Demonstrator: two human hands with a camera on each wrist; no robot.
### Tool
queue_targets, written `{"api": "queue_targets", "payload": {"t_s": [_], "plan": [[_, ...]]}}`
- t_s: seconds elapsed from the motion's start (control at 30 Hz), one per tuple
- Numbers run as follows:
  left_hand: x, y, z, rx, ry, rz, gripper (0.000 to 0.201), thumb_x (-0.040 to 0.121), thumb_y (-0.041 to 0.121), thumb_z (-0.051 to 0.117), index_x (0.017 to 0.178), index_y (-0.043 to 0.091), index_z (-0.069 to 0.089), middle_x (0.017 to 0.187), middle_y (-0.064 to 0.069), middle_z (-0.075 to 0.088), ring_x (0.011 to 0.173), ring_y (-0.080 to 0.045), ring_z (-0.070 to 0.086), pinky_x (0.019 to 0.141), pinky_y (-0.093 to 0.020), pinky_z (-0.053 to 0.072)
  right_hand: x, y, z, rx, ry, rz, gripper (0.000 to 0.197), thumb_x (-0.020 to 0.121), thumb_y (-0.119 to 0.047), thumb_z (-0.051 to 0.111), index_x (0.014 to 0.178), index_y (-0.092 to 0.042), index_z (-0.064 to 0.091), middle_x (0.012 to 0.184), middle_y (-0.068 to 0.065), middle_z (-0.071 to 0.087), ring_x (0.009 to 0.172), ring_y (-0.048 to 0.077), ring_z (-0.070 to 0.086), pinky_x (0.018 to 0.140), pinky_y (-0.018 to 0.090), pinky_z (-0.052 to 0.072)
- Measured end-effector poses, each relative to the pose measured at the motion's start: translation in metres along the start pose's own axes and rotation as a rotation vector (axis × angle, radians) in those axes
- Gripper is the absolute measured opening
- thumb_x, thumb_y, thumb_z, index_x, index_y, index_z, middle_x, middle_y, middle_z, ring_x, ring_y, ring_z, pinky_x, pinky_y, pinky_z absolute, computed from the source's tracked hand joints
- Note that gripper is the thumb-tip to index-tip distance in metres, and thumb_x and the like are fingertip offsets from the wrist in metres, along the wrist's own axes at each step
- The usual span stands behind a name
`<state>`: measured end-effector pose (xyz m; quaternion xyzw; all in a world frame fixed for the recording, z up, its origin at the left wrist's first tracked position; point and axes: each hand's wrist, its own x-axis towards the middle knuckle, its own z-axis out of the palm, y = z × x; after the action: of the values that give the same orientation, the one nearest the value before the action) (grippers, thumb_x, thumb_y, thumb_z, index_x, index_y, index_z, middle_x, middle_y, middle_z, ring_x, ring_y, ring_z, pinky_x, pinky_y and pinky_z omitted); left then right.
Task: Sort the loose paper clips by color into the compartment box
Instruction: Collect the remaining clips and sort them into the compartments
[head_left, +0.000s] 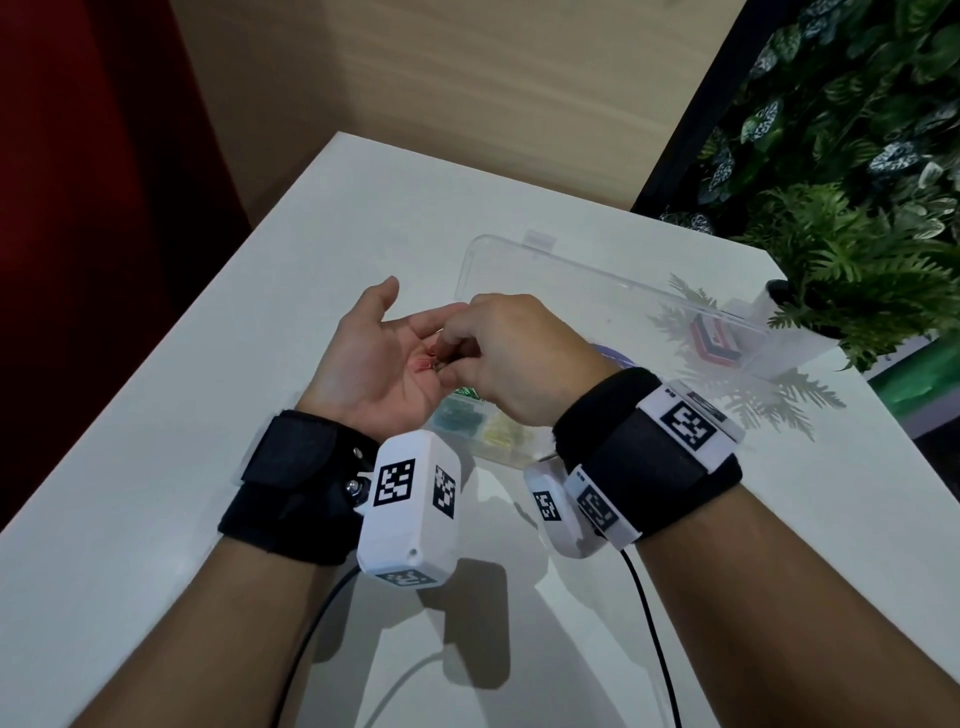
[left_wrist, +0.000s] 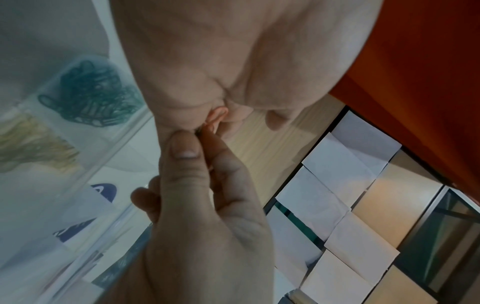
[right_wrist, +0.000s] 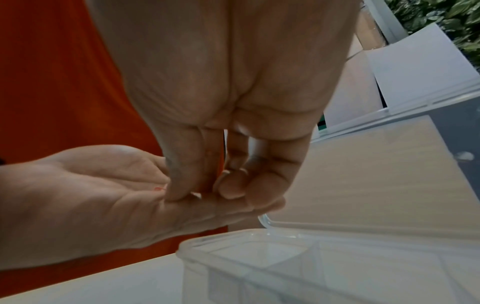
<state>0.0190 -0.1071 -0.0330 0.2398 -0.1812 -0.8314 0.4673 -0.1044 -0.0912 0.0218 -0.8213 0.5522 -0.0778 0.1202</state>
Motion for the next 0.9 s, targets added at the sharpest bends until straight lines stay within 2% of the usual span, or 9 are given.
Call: {"api": "queue_targets", "payload": {"t_s": [0.1,0.23,0.4,0.47,0.53,0.6,0.63,0.77,0.9], "plan": [[0.0,-0.001,0.001,0.021,-0.008,0.002,0.07,0.098,0.048,0.024,0.11,-0.012,0.058,0.068,-0.012,0.062,0.055,-0.018,0.049,0.064,-0.024,0.044,0.0,0.001,-0.002,0.013,-0.036,0.01,0.016,0.083,-0.017,0.064,0.097,-0.019,0.072,0.093,0.001,0.062,0.086,0.016,0.057,0.074,0.03,0.048],[-0.001,0.0,0.002,-0.001,-0.054,-0.012,0.075,0.097,0.049,0.026,0.089,-0.011,0.07,0.071,-0.013,0.056,0.06,-0.021,0.046,0.067,-0.025,0.039,0.002,0.002,-0.003,0.003,-0.041,0.019,0.01,0.082,-0.018,0.065,0.091,-0.018,0.07,0.088,-0.003,0.059,0.082,0.015,0.055,0.068,0.026,0.043],[-0.004,0.001,0.004,-0.031,-0.059,-0.021,0.069,0.098,0.046,0.025,0.098,-0.013,0.063,0.073,-0.017,0.059,0.052,-0.019,0.053,0.053,-0.022,0.05,0.0,0.005,-0.002,0.017,-0.065,0.002,0.008,0.083,-0.014,0.063,0.078,-0.014,0.057,0.077,-0.006,0.051,0.076,0.014,0.051,0.064,0.026,0.04],[-0.004,0.003,0.004,-0.064,-0.04,-0.023,0.068,0.098,0.046,0.027,0.103,-0.014,0.061,0.08,-0.018,0.06,0.058,-0.021,0.056,0.056,-0.024,0.053,0.0,0.006,-0.001,0.031,-0.028,-0.009,0.01,0.086,-0.015,0.059,0.078,-0.016,0.053,0.08,-0.003,0.052,0.076,0.015,0.049,0.065,0.029,0.039],[-0.004,0.006,0.001,-0.107,-0.015,-0.004,0.066,0.098,0.044,0.03,0.118,-0.014,0.053,0.099,-0.027,0.065,0.076,-0.032,0.067,0.067,-0.035,0.06,0.001,0.009,0.0,0.117,0.078,0.008,0.011,0.089,-0.017,0.057,0.08,-0.018,0.052,0.082,-0.002,0.056,0.072,0.013,0.049,0.063,0.024,0.039],[-0.003,0.013,-0.006,-0.111,0.042,0.041,0.063,0.098,0.043,0.033,0.122,-0.012,0.05,0.12,-0.033,0.059,0.105,-0.043,0.063,0.084,-0.051,0.054,0.002,0.014,0.001,0.218,0.202,0.053,0.01,0.088,-0.017,0.059,0.079,-0.018,0.054,0.076,-0.004,0.059,0.066,0.007,0.049,0.059,0.015,0.037],[-0.004,0.017,-0.011,-0.109,0.068,0.062,0.062,0.098,0.043,0.034,0.12,-0.012,0.051,0.123,-0.034,0.057,0.111,-0.045,0.059,0.088,-0.054,0.05,0.003,0.018,0.002,0.236,0.245,0.086,0.01,0.088,-0.018,0.06,0.079,-0.017,0.056,0.072,-0.006,0.058,0.065,0.006,0.049,0.058,0.014,0.037],[-0.007,0.03,-0.027,-0.176,0.117,0.142,0.061,0.098,0.043,0.035,0.124,-0.01,0.051,0.121,-0.032,0.06,0.109,-0.047,0.06,0.09,-0.054,0.049,0.007,0.029,0.014,0.205,0.242,0.227,0.011,0.087,-0.019,0.061,0.079,-0.012,0.061,0.068,-0.006,0.057,0.064,0.012,0.051,0.054,0.018,0.038],[-0.008,0.029,-0.024,-0.182,0.11,0.148,0.061,0.098,0.043,0.035,0.125,-0.009,0.051,0.119,-0.031,0.061,0.106,-0.046,0.062,0.09,-0.053,0.049,0.004,0.023,0.018,0.089,0.196,0.188,0.011,0.09,-0.024,0.058,0.097,-0.017,0.063,0.097,0.0,0.064,0.084,0.018,0.056,0.072,0.029,0.045]]}}
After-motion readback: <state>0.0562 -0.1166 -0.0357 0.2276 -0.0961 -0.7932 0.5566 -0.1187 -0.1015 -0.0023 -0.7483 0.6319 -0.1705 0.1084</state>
